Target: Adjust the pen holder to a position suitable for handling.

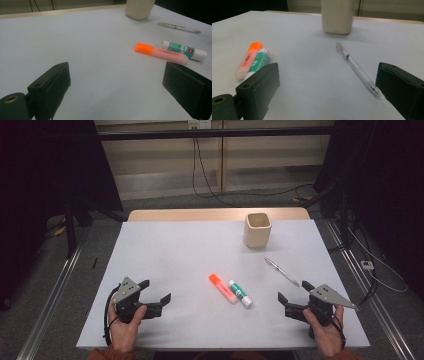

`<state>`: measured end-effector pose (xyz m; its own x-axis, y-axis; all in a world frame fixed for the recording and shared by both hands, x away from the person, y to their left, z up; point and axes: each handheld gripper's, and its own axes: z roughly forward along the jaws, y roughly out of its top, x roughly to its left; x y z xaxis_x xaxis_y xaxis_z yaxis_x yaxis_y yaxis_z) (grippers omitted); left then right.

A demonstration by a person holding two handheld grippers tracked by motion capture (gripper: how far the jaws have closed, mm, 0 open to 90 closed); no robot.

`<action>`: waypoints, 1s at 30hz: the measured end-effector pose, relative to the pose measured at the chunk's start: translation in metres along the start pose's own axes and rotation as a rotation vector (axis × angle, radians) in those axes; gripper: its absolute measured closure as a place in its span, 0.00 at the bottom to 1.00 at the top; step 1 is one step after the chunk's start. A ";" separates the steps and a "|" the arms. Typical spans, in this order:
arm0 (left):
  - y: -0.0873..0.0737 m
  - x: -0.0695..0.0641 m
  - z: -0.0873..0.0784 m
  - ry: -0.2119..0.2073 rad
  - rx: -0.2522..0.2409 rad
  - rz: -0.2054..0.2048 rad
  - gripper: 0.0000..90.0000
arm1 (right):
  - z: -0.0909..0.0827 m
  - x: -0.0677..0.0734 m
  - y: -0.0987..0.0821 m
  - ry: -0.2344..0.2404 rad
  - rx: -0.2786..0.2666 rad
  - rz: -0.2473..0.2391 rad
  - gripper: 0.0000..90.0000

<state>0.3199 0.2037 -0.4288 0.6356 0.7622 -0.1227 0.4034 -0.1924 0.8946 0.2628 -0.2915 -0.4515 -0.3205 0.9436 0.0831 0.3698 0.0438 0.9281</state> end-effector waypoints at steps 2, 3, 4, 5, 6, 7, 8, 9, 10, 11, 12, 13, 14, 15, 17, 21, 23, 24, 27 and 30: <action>0.000 0.000 0.000 0.002 0.003 0.002 0.09 | 0.000 -0.001 0.000 0.001 -0.001 0.008 0.06; 0.000 0.000 0.000 0.006 0.004 0.007 0.09 | 0.001 -0.002 0.000 0.001 0.001 0.011 0.06; 0.000 0.000 0.000 0.006 0.004 0.007 0.09 | 0.001 -0.002 0.000 0.001 0.003 0.012 0.06; 0.000 0.000 -0.001 0.008 0.004 0.008 0.09 | 0.001 -0.002 0.000 0.002 0.006 0.011 0.06; 0.000 0.000 -0.001 0.009 0.005 0.009 0.09 | 0.001 -0.001 0.000 0.000 0.007 0.010 0.06; -0.001 0.000 0.000 0.010 0.008 0.004 0.09 | 0.001 -0.001 0.000 0.003 0.007 0.009 0.06; -0.001 0.000 0.000 0.010 0.008 0.004 0.09 | 0.001 -0.001 0.001 0.007 0.009 0.005 0.06; -0.001 0.000 0.000 0.012 0.009 0.004 0.09 | 0.001 -0.001 0.001 0.006 0.011 0.001 0.06; -0.001 0.001 0.000 0.013 0.016 0.010 0.09 | 0.001 -0.001 0.001 0.013 0.013 -0.001 0.05; -0.001 0.001 0.000 0.012 0.017 0.012 0.09 | 0.001 -0.001 0.001 0.015 0.015 0.000 0.05; -0.001 0.001 0.000 0.013 0.016 0.014 0.09 | 0.001 -0.002 0.002 0.014 0.016 0.002 0.06; -0.001 0.001 0.001 0.013 0.013 0.011 0.09 | 0.002 -0.002 0.002 0.011 0.023 0.006 0.06; -0.001 0.001 0.000 0.013 0.016 0.012 0.09 | 0.003 -0.002 0.003 0.004 0.026 0.010 0.06; -0.001 0.001 0.000 0.013 0.018 0.017 0.09 | 0.005 -0.003 0.005 0.010 0.039 0.020 0.07; -0.001 0.001 0.000 0.014 0.017 0.018 0.09 | 0.008 -0.002 0.008 0.012 0.050 0.003 0.06; -0.002 0.002 -0.003 0.015 0.014 0.016 0.09 | 0.015 0.000 0.019 0.023 0.056 -0.017 0.06; -0.002 0.001 -0.003 0.015 0.012 0.022 0.09 | 0.019 0.000 0.025 0.042 0.071 -0.036 0.09; -0.002 0.000 -0.003 0.014 0.015 0.025 0.09 | 0.022 0.000 0.028 0.045 0.078 -0.044 0.11; -0.002 -0.001 -0.002 0.010 0.015 0.027 0.09 | 0.032 -0.002 0.040 0.057 0.095 -0.039 0.13; -0.001 -0.001 0.000 0.011 0.014 0.023 0.09 | 0.041 -0.005 0.049 0.047 0.106 -0.052 0.13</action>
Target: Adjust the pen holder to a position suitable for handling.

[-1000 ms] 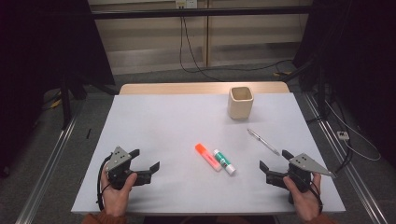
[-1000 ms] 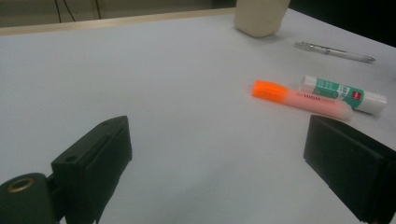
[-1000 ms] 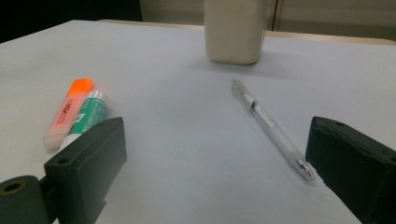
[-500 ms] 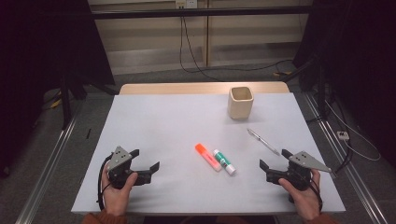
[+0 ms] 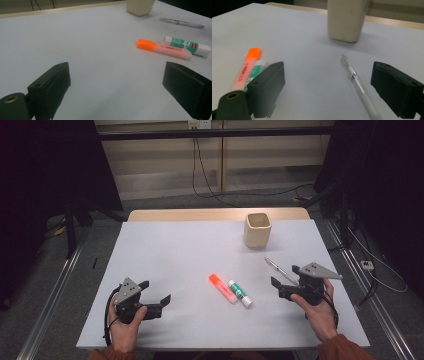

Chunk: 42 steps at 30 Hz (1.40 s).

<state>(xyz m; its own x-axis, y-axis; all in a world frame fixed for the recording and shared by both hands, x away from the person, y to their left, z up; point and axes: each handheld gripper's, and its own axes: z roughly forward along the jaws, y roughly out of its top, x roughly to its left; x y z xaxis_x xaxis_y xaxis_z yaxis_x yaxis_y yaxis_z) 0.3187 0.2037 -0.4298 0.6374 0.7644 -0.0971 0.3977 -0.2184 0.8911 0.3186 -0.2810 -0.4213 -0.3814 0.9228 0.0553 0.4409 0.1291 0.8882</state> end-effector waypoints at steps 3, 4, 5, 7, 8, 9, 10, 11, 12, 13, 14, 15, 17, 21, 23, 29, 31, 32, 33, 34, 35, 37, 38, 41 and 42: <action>0.000 0.001 0.001 -0.003 0.005 0.004 0.09 | 0.015 -0.011 0.024 -0.008 0.051 -0.024 0.11; 0.000 0.001 0.001 -0.005 0.005 0.001 0.09 | 0.015 -0.011 0.024 -0.008 0.051 -0.024 0.11; 0.000 0.002 0.000 -0.006 0.004 -0.002 0.09 | 0.018 -0.014 0.029 -0.008 0.061 -0.018 0.11; 0.000 0.002 0.000 -0.004 -0.002 -0.006 0.09 | 0.028 -0.023 0.042 0.014 0.072 0.016 0.11; 0.000 0.003 -0.001 -0.004 0.000 -0.003 0.09 | 0.028 -0.023 0.042 0.014 0.072 0.016 0.11; 0.000 0.003 -0.001 -0.003 0.001 -0.005 0.09 | 0.035 -0.027 0.051 0.003 0.071 0.018 0.11; 0.000 0.003 -0.001 -0.004 0.001 -0.007 0.09 | 0.039 -0.029 0.055 0.001 0.071 0.021 0.11; 0.000 0.002 -0.001 -0.003 -0.001 -0.010 0.09 | 0.043 -0.031 0.060 0.000 0.066 0.019 0.11; 0.000 0.002 -0.001 -0.003 -0.001 -0.010 0.09 | 0.046 -0.033 0.064 -0.014 0.063 0.015 0.11; 0.000 0.002 -0.001 -0.004 0.000 -0.003 0.09 | 0.046 -0.033 0.064 -0.014 0.063 0.015 0.11; 0.000 0.002 0.000 -0.004 0.001 -0.002 0.09 | 0.054 -0.037 0.073 -0.017 0.055 0.029 0.15; 0.000 0.001 0.000 -0.005 0.002 -0.001 0.09 | 0.059 -0.038 0.077 -0.022 0.054 0.036 0.16; 0.001 0.001 0.000 -0.007 0.003 0.002 0.09 | 0.068 -0.041 0.087 -0.046 0.068 0.021 0.17; 0.000 0.002 -0.001 -0.008 0.003 0.002 0.09 | 0.082 -0.047 0.100 -0.054 0.064 0.012 0.19; 0.000 0.003 -0.002 -0.011 0.001 -0.001 0.09 | 0.097 -0.054 0.110 -0.077 0.063 0.015 0.25; 0.000 0.001 -0.001 -0.015 0.003 0.010 0.09 | 0.120 -0.064 0.123 -0.124 0.040 0.016 0.37; 0.000 0.001 -0.001 -0.014 0.004 0.014 0.09 | 0.128 -0.067 0.127 -0.129 0.059 0.018 0.43; 0.000 0.001 -0.001 -0.014 0.006 0.013 0.09 | 0.136 -0.068 0.128 -0.124 0.088 0.021 0.46; 0.000 0.001 -0.001 -0.013 0.004 0.009 0.09 | 0.136 -0.068 0.128 -0.124 0.088 0.021 0.46; -0.001 0.002 -0.002 -0.011 0.003 0.007 0.09 | 0.143 -0.069 0.128 -0.120 0.097 0.029 0.52; -0.001 0.002 -0.002 -0.009 0.002 0.005 0.09 | 0.147 -0.070 0.127 -0.120 0.103 0.037 0.53; -0.001 0.003 -0.002 -0.006 0.000 -0.002 0.09 | 0.150 -0.071 0.126 -0.122 0.114 0.045 0.55; -0.001 0.003 -0.002 -0.008 0.001 -0.001 0.09 | 0.156 -0.073 0.125 -0.123 0.129 0.058 0.58; -0.001 0.003 -0.002 -0.009 0.004 0.000 0.09 | 0.163 -0.074 0.125 -0.123 0.143 0.070 0.63; -0.001 0.003 -0.002 -0.011 0.006 0.003 0.09 | 0.163 -0.074 0.125 -0.123 0.143 0.070 0.63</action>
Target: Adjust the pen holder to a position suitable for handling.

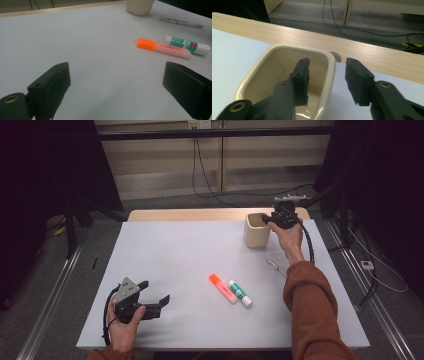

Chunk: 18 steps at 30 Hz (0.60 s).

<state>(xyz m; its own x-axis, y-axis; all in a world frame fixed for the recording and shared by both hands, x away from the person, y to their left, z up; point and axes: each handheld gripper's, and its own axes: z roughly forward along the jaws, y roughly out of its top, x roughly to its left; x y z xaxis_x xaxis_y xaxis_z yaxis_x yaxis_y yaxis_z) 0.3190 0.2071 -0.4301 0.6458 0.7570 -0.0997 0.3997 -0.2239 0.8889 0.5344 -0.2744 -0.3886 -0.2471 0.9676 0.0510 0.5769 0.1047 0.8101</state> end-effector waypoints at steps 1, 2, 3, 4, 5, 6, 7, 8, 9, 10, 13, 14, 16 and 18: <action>0.000 0.000 0.000 -0.001 0.002 0.001 0.09 | 0.002 0.001 0.001 -0.005 0.006 0.002 0.64; 0.000 0.000 0.000 -0.003 0.003 0.001 0.09 | 0.006 0.003 0.001 -0.012 0.017 0.011 0.67; 0.000 0.000 0.000 -0.003 0.003 0.001 0.09 | 0.008 0.003 0.001 -0.017 0.025 0.011 0.69; 0.000 0.000 0.000 -0.004 0.004 0.001 0.09 | 0.008 0.003 0.001 -0.017 0.025 0.011 0.69; 0.000 0.000 0.000 -0.004 0.003 0.001 0.09 | 0.013 0.002 -0.001 -0.027 0.046 0.029 0.72; 0.000 0.000 0.000 -0.003 0.001 0.002 0.09 | 0.013 0.002 -0.001 -0.027 0.046 0.029 0.72; 0.000 0.000 0.000 -0.004 0.000 0.001 0.09 | 0.014 0.001 -0.002 -0.032 0.051 0.032 0.74; 0.000 0.000 0.000 -0.005 0.002 0.000 0.09 | 0.016 0.000 -0.003 -0.030 0.048 0.047 0.80; 0.000 0.000 0.000 -0.007 0.006 0.001 0.09 | 0.016 0.000 -0.003 -0.030 0.048 0.047 0.80; -0.001 0.001 0.000 -0.007 0.007 -0.004 0.09 | 0.017 -0.001 -0.003 -0.034 0.051 0.046 0.82; -0.001 0.001 0.001 -0.008 0.012 -0.005 0.09 | 0.020 -0.001 -0.003 -0.034 0.070 0.052 0.85; 0.000 0.001 0.001 -0.009 0.012 -0.005 0.09 | 0.020 -0.001 -0.003 -0.034 0.068 0.056 0.85; 0.000 0.000 0.001 -0.013 0.010 0.001 0.09 | 0.020 0.001 0.000 -0.048 0.092 0.047 0.86; 0.000 0.000 0.002 -0.013 0.009 -0.005 0.09 | 0.021 0.005 0.003 -0.080 0.106 0.002 0.88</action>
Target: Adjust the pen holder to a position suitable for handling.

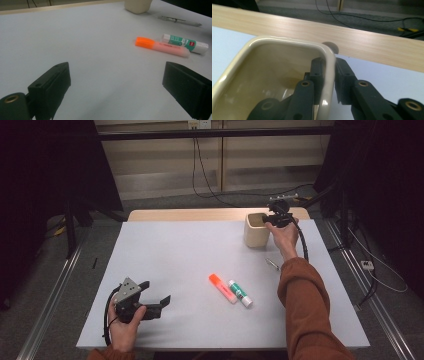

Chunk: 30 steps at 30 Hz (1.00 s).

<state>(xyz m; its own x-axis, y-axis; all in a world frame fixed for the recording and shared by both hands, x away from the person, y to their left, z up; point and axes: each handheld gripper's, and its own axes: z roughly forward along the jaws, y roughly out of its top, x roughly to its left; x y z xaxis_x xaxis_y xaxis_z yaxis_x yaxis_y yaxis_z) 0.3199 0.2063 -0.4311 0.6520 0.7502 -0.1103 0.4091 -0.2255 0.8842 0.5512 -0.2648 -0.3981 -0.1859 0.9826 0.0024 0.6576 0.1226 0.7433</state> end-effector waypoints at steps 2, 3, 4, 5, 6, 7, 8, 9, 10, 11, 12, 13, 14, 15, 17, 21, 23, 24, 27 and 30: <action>0.000 0.000 0.000 -0.001 0.001 0.005 0.09 | -0.001 0.001 0.001 -0.007 0.005 0.006 0.89; 0.000 0.001 -0.001 0.000 0.002 0.005 0.09 | -0.001 0.001 0.001 -0.006 0.005 0.010 0.89; 0.000 0.001 -0.001 0.000 0.001 0.004 0.09 | 0.000 0.001 0.000 -0.008 -0.007 0.004 0.89; 0.000 0.001 -0.001 0.000 0.000 0.005 0.09 | 0.000 0.001 0.000 -0.010 -0.007 0.004 0.89; 0.000 0.001 -0.001 0.000 0.001 0.005 0.09 | -0.001 0.001 0.000 -0.011 -0.005 0.002 0.89; 0.000 0.001 -0.001 -0.001 0.002 0.004 0.09 | -0.001 0.002 0.000 -0.010 -0.006 0.000 0.90; 0.000 0.001 -0.001 0.000 0.002 0.004 0.09 | -0.001 0.002 0.000 -0.009 -0.008 0.000 0.90; 0.000 0.001 -0.001 -0.001 0.003 0.005 0.09 | -0.001 0.002 0.000 -0.009 -0.008 0.000 0.90; 0.000 0.001 -0.001 -0.001 0.003 0.005 0.09 | -0.001 0.003 0.000 -0.012 -0.012 0.000 0.91; 0.000 0.001 -0.001 -0.001 0.003 0.005 0.09 | -0.002 0.004 0.000 -0.013 -0.015 0.008 0.92; 0.000 0.001 -0.001 0.000 0.003 0.003 0.09 | -0.002 0.004 0.000 -0.013 -0.015 0.008 0.92; 0.000 0.001 -0.001 0.000 0.004 0.002 0.09 | -0.003 0.004 0.000 -0.019 -0.022 0.009 0.92; 0.000 0.001 -0.001 0.000 0.005 0.003 0.09 | -0.004 0.005 0.000 -0.015 -0.025 0.012 0.93; 0.000 0.001 0.000 -0.002 0.003 0.003 0.09 | -0.004 0.005 0.000 -0.018 -0.026 0.005 0.93; 0.000 0.001 0.000 -0.002 0.003 0.003 0.09 | -0.005 0.006 0.000 -0.013 -0.031 -0.001 0.93; 0.000 0.001 0.000 -0.003 0.007 0.003 0.09 | -0.007 0.007 -0.001 -0.003 -0.035 -0.005 0.93; 0.000 0.001 0.000 -0.002 0.007 0.003 0.09 | -0.008 0.009 -0.003 0.011 -0.032 -0.007 0.93; 0.000 0.001 0.000 -0.002 0.009 0.005 0.09 | -0.008 0.009 -0.003 0.011 -0.032 -0.007 0.93; 0.000 0.001 0.001 -0.004 0.011 0.004 0.09 | -0.012 0.017 -0.004 0.027 -0.023 -0.018 0.93; 0.000 0.001 0.001 -0.005 0.009 0.006 0.09 | -0.014 0.022 -0.005 0.031 -0.033 -0.026 0.93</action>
<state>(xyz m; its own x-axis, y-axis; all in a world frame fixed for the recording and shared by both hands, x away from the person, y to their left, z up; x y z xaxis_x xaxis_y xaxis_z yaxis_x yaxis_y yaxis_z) 0.3208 0.2065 -0.4316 0.6577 0.7456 -0.1076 0.4108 -0.2353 0.8808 0.5336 -0.2459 -0.3920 -0.2255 0.9742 0.0030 0.6280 0.1430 0.7649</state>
